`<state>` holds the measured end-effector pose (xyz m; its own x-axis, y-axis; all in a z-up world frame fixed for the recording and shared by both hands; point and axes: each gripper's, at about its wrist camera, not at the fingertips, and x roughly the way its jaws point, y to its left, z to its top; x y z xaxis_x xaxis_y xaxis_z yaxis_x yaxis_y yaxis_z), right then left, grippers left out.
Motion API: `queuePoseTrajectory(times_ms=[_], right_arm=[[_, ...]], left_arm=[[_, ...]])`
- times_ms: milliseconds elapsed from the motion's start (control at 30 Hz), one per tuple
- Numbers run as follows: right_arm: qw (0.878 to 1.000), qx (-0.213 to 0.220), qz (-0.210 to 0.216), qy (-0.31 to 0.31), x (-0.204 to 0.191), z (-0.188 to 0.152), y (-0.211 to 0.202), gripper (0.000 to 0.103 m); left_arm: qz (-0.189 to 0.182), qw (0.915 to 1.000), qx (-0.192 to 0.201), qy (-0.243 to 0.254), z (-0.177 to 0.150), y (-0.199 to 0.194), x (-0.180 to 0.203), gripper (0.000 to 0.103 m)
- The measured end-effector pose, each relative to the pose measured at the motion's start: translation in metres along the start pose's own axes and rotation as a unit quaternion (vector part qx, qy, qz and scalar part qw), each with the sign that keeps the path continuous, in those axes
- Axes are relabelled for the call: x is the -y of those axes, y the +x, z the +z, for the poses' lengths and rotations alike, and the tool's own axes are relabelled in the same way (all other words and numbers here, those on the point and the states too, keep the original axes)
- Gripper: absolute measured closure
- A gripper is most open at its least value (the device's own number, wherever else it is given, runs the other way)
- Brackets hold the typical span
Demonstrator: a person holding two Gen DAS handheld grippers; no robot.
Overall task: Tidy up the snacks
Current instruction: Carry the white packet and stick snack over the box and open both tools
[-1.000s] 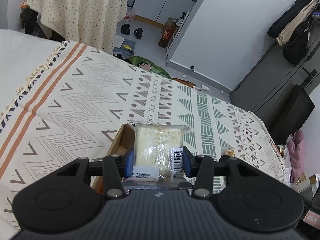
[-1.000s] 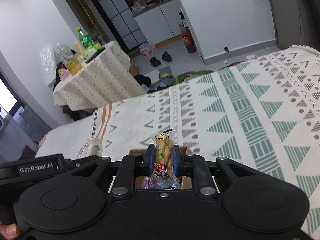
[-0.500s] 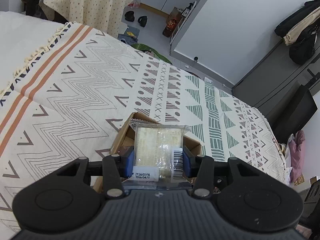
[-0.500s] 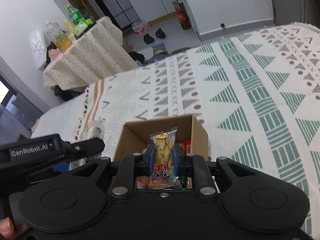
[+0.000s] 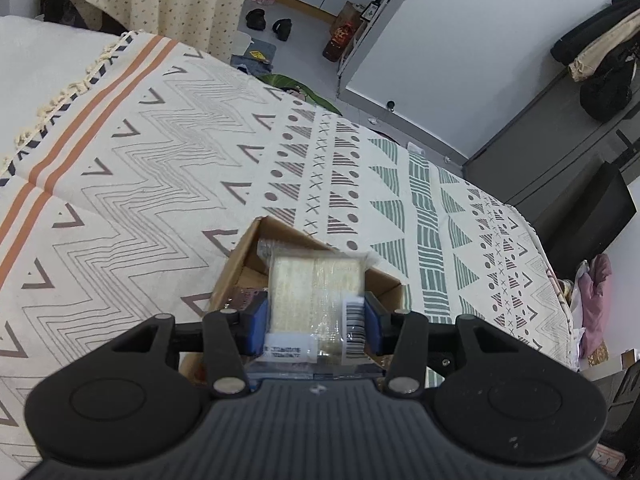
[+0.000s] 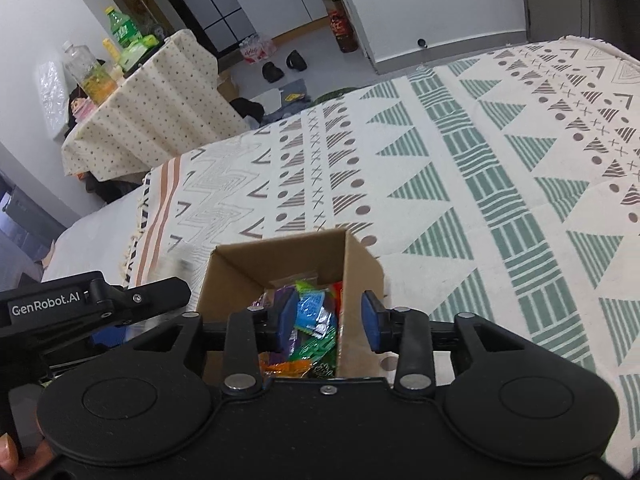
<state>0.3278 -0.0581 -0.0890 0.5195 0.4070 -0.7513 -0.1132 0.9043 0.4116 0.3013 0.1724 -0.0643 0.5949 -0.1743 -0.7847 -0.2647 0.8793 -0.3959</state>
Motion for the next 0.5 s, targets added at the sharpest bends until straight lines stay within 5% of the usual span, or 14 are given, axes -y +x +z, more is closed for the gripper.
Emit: queuePoseTrajectory(times_ms=[500], right_arm=[[1.000,0.025,0.017,0.009,0.020,0.001,-0.033,0.042]], left_arm=[[0.043,0.9987,0.025,0.007,-0.005,-0.033,0.020,0.027]])
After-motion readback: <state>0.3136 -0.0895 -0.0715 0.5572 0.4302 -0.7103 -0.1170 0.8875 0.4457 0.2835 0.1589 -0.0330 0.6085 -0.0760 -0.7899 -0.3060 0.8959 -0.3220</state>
